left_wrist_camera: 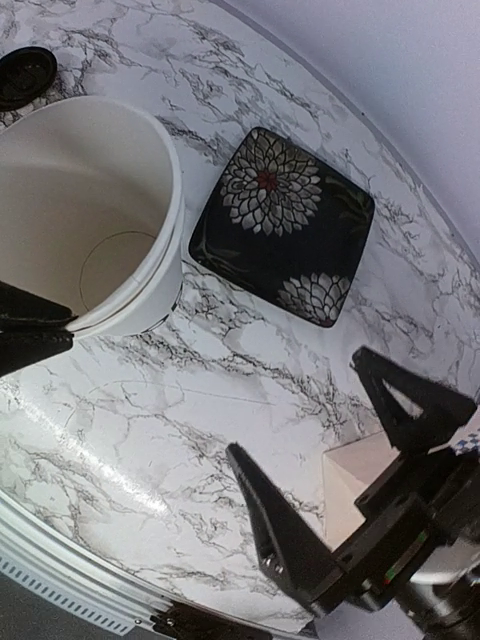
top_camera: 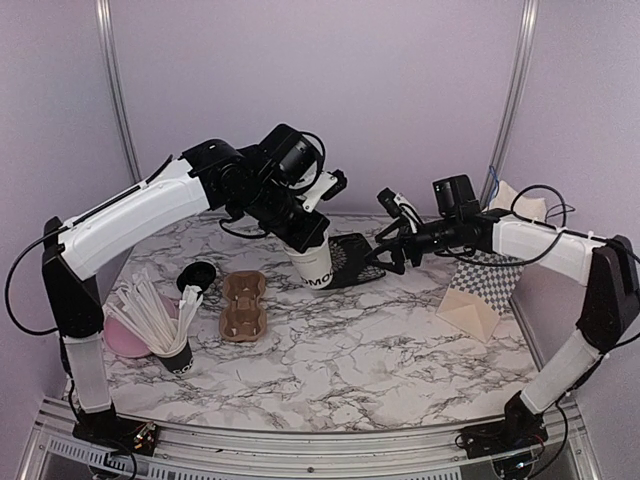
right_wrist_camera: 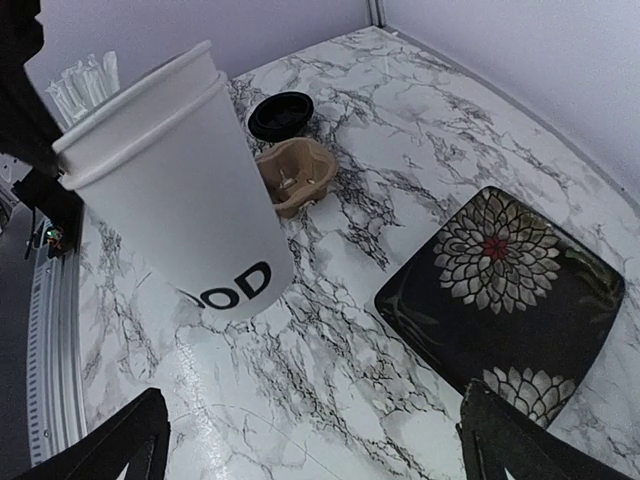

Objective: Pack the takeout coffee

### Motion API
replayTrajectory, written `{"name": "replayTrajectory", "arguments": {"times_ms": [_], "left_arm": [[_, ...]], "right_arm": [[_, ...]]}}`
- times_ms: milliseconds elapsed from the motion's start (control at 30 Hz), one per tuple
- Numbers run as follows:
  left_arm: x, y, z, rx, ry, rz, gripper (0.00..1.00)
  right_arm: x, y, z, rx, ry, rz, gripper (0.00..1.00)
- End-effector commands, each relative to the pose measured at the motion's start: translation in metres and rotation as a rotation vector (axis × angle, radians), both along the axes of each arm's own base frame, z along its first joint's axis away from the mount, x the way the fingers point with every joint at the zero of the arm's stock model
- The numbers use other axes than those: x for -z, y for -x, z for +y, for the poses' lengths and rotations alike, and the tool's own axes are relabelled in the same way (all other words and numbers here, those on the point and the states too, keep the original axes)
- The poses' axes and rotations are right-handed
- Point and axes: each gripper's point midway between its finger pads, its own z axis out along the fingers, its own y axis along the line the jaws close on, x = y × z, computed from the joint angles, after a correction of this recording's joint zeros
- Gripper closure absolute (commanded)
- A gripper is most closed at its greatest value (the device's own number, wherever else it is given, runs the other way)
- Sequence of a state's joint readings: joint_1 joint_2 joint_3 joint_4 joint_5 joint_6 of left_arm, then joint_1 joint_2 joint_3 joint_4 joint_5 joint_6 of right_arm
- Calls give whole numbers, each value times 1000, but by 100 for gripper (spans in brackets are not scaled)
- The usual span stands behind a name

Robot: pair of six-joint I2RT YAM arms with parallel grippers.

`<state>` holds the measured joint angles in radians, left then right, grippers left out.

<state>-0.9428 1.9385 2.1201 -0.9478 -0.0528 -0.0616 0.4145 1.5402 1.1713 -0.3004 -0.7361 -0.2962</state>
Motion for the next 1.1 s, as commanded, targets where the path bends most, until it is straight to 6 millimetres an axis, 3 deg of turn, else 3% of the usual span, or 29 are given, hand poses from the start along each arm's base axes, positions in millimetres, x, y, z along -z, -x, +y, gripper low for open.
{"name": "replayTrajectory", "arguments": {"times_ms": [0,100,367,733,1067], "left_arm": [[19,20,-7,48,-33,49,100],[20,30,-19,74,-21,40,100],[33,35,-35,97,-15,61,100],[43,41,-47,115,-20,75,100],[41,47,-53,125,-12,73,100]], "right_arm": [[6,2,16,-17,-97,271,2],[13,1,26,-46,-136,392,2],[19,9,39,-131,-226,569,2],[12,21,44,-193,-275,617,2],[34,15,48,-144,-241,677,10]]}}
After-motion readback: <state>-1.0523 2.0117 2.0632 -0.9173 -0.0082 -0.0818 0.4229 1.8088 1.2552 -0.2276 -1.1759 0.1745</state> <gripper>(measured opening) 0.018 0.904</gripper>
